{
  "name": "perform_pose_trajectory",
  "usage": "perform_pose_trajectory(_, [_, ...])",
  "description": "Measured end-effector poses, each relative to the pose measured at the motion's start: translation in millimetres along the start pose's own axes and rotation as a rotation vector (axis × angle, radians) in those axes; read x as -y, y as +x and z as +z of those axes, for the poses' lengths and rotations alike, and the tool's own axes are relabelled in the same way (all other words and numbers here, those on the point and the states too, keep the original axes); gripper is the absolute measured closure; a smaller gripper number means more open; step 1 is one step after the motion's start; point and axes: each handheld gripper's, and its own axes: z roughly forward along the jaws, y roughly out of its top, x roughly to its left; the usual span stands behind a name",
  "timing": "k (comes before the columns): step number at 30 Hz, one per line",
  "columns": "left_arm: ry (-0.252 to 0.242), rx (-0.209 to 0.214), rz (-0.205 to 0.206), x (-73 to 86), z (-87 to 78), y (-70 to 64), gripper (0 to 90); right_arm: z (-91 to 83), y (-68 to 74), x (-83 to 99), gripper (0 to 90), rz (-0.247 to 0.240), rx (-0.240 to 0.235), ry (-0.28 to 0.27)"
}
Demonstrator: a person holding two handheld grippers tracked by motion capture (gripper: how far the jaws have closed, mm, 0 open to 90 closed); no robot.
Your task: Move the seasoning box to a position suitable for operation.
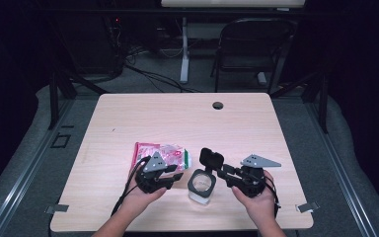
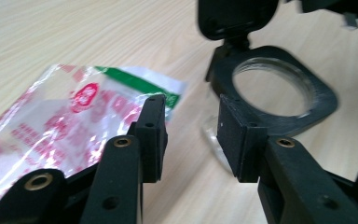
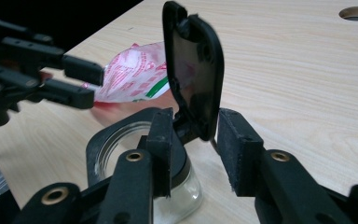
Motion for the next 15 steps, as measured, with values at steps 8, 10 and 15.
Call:
perform_pose_trajectory(8, [0.063,-0.115,0.069,7.2,12.3,-0.2,56.5,-12.8,-1.9,14.9,62.5,-0.015,-0.010,-0.016])
perform_pose_trajectory(10, [0.078,-0.133,0.078,8.3,16.2,-0.8,55.2,-14.0,-5.1,16.7,62.4,-0.005,-0.004,-0.021])
perform_pose_trajectory(15, [0.086,-0.159,0.095,10.8,22.8,-1.4,51.7,-14.0,-10.5,20.4,62.2,0.023,-0.006,-0.031])
